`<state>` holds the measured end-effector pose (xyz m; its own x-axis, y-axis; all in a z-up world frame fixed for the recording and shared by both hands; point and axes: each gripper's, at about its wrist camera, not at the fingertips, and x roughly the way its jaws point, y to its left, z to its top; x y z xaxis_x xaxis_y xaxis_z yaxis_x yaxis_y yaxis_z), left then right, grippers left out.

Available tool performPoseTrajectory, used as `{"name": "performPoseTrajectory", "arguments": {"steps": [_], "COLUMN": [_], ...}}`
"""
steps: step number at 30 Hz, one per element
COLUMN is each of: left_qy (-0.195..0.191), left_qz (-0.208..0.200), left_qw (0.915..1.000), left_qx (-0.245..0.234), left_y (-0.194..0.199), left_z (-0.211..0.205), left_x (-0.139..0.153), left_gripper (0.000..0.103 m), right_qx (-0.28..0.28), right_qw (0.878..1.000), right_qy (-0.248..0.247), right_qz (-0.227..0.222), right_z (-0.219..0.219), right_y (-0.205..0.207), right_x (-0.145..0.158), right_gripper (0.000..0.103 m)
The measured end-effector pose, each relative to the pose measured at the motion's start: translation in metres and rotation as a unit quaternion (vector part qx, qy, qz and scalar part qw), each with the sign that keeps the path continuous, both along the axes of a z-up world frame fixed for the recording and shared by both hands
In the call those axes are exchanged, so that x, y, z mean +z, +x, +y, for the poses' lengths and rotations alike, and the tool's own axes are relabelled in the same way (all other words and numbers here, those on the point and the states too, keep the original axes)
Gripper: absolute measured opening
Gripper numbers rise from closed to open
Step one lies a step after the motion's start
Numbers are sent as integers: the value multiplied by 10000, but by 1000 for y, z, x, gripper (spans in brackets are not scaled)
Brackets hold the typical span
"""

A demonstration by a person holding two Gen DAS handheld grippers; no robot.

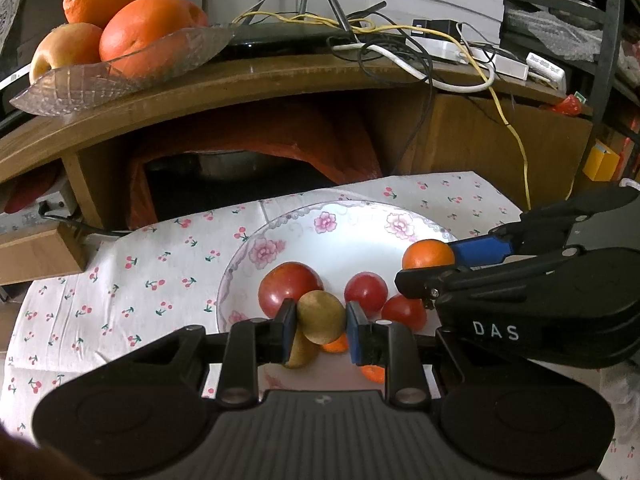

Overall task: Organize fruits
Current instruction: 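Lower the potato and orange into the bowl and open both grippers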

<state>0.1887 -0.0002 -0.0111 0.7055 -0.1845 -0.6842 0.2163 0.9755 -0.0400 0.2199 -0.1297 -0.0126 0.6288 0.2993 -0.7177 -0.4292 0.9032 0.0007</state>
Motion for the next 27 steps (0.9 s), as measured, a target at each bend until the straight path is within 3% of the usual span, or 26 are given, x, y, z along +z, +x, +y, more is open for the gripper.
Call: {"name": "performPoseTrajectory", "arguments": {"steps": [15,20,27], "left_qy": [-9,-43,-100], "left_qz": [53,29,-110], "left_qw": [10000,9999,9996], "left_qx": [60,96,259], "left_y": [-2,-5,-18], "left_z": [1,3,9], "left_x": [1,5,20], "left_gripper": [33,38,46], "right_qx": [-67,-143,-215], "right_qw": [9999,9997,9991], "right_qy": [-75,30,124], "right_qz": [-88,-218,-341], "right_z": [-1,-6,-13], "right_y": [-2,-5,-20], "right_x": [4,14,31], "right_gripper": [41,48,48]}}
